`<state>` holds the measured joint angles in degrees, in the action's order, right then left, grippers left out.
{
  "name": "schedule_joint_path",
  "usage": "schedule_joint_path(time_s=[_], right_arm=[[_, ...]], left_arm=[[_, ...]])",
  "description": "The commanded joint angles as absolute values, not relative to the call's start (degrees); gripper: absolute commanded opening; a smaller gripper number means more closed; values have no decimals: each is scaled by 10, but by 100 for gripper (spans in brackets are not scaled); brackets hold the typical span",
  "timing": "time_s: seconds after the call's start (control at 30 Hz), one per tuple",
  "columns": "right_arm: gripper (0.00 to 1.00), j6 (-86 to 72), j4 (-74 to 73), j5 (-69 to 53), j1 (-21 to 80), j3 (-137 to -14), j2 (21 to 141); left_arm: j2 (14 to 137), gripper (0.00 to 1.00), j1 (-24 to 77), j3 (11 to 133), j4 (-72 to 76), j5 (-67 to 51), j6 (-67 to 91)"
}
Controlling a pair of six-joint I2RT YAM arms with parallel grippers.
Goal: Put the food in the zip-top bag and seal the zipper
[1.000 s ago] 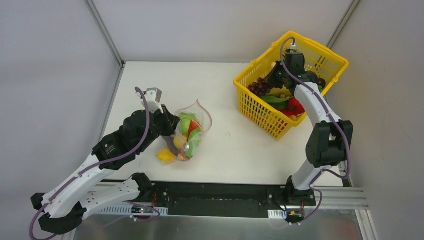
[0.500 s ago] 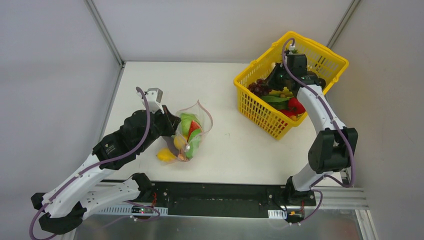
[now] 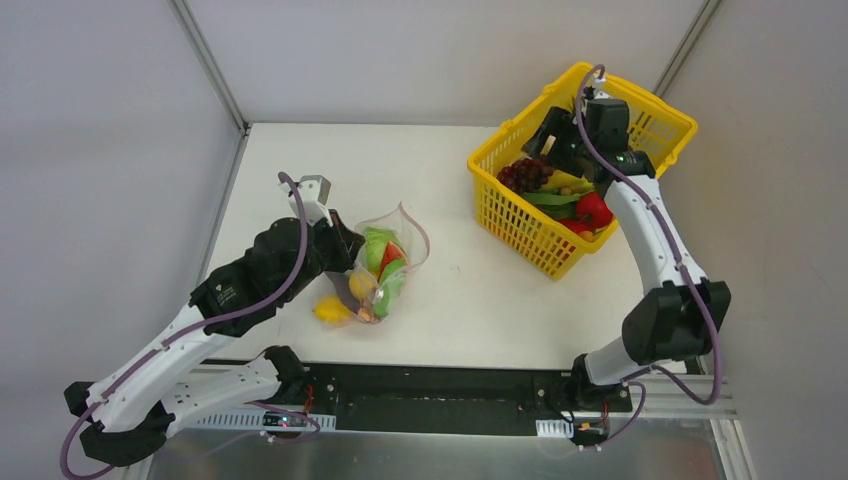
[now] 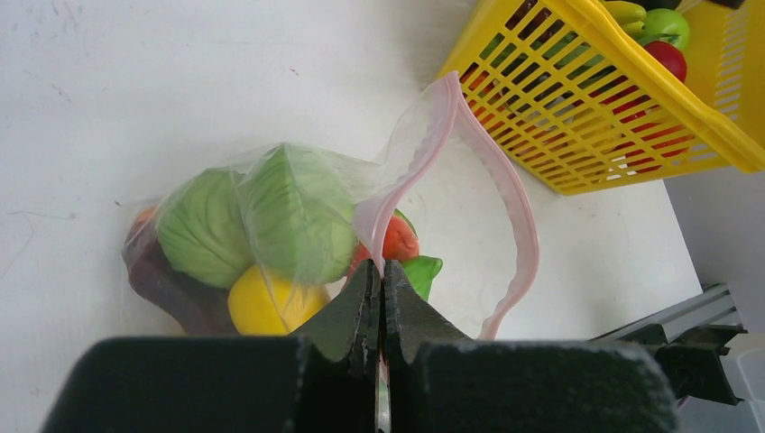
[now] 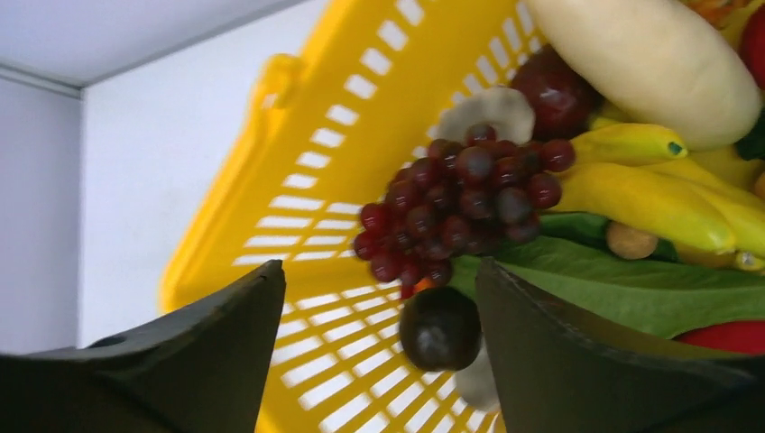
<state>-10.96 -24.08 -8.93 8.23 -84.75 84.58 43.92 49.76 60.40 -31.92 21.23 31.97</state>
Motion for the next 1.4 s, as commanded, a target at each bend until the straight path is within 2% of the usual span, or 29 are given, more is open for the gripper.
schedule_joint_path(time_s=[0.0,0.2,0.47,0.5,0.77,0.87,1.03,1.37], right_arm=[[85,-113,-254,-35,79,-860,919],[90,-136,-260,-68,77,-921,1026],[89,-188,-202,-99,77,-940,1112],[84,-194,-198,-102,77,-935,1114],[23,-210,-148,-130,75,-863,1055],[5,-211,-142,-133,70,-850,1022],[1,-215,-111,-149,65,-818,957],[1,-232,-50,-108,54,-723,802]], left_arm=[[432,0,492,619,-284,212,318],[427,0,492,615,-284,215,321],[419,0,492,613,-290,221,325],[416,0,492,612,-292,222,326],[409,0,492,606,-294,232,327],[412,0,492,606,-293,227,326],[415,0,492,606,-291,224,326],[420,0,492,609,-288,219,327]])
